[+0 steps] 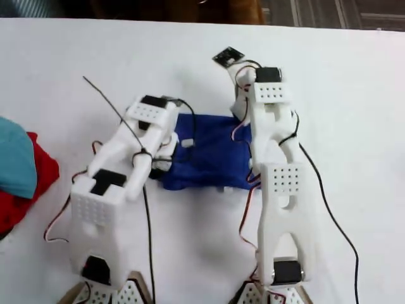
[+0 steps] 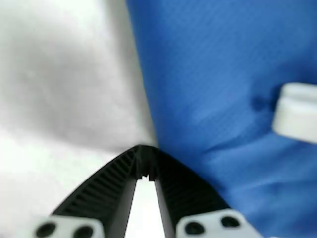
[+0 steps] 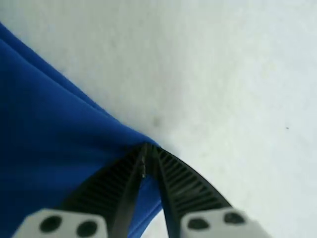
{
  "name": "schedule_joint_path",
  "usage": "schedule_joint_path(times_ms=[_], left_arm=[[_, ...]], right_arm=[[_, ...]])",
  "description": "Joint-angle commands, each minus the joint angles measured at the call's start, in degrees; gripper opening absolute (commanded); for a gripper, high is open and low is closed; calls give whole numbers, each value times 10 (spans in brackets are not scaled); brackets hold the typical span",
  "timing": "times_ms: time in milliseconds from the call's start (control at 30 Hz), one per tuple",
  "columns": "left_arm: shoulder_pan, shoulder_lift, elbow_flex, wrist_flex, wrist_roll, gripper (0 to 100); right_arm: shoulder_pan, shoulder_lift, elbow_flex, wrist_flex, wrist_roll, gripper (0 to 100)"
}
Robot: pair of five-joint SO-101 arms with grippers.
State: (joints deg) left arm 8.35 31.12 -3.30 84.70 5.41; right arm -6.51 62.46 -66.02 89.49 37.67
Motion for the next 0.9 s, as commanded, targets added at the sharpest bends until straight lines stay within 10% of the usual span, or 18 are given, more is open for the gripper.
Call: schedule_joint_path(times_ms=[0, 400, 867], left_arm=[[-8, -24, -10, 20, 3, 25], [-66, -25, -222, 175, -1, 25], [-265, -55, -237, 177, -28, 25]], right_arm=[[9, -7, -40, 24, -4, 18], [11, -13, -198, 121, -4, 18], [-154, -286, 176, 118, -73, 18]])
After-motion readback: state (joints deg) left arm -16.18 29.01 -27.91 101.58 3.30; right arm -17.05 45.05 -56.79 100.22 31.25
